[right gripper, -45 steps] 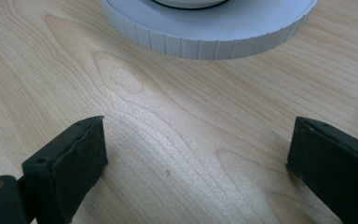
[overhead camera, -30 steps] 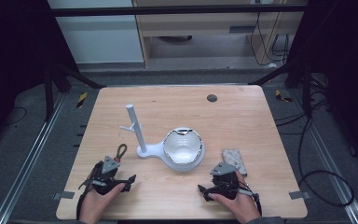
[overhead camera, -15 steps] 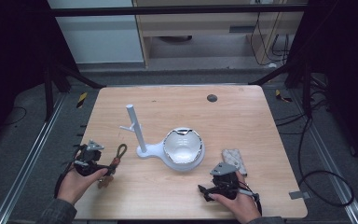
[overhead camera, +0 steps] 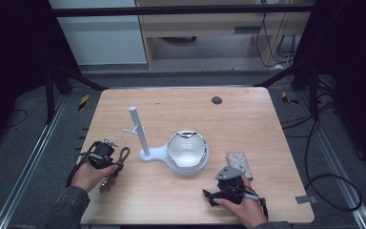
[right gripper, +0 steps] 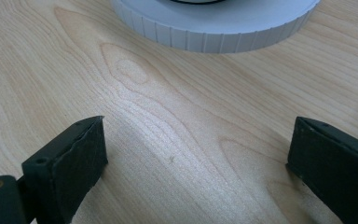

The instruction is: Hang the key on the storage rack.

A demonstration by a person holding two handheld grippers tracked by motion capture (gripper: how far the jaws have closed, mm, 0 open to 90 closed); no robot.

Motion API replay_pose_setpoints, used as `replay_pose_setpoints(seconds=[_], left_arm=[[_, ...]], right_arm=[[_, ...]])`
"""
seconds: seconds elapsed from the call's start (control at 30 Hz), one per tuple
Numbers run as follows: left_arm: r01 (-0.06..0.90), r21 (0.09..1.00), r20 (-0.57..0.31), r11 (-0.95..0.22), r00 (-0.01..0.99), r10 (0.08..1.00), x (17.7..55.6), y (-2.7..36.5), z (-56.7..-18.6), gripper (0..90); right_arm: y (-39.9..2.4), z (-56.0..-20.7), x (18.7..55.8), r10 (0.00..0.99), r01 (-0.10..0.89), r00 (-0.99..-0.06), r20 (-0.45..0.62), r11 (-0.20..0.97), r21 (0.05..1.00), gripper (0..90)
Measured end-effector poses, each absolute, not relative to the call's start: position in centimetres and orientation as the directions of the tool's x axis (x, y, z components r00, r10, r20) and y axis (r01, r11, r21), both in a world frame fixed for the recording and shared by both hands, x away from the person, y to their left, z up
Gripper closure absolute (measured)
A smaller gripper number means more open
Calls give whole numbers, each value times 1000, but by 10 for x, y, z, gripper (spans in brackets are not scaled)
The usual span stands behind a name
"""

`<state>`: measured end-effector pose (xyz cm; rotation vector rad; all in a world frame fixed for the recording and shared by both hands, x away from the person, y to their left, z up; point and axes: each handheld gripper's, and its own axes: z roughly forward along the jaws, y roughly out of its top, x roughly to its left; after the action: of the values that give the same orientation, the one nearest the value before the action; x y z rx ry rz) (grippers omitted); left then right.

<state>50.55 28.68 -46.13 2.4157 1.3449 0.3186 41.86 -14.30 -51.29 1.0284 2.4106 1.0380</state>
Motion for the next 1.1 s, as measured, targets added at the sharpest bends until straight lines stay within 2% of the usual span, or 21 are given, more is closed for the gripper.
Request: replay_pose_setpoints(seconds=[0.27,0.47,0.6,0.67,0.83,1.1], left_arm=[[780,407,11,-475,515,857,508,285,-467,502],[782,396,12,-481,519,855,511,284,-470,565],[773,393,19,-498,534,845,510,283,-469,651],[766,404,31,-500,535,844,508,283,-467,654],[722,488,43,-490,541,840,493,290,-453,656],[609,632,85,-480,562,823,447,298,-426,657]], right_arm=[[-143,-513,418,724,491,-690,-8,476,730,45],[-143,-513,418,723,492,-691,-6,476,729,44],[-143,-513,418,723,492,-691,-5,476,729,45],[-144,-513,418,722,490,-692,-8,478,729,44],[-143,-513,418,723,491,-691,-6,477,729,44],[-143,-513,419,722,491,-692,-10,480,727,32]])
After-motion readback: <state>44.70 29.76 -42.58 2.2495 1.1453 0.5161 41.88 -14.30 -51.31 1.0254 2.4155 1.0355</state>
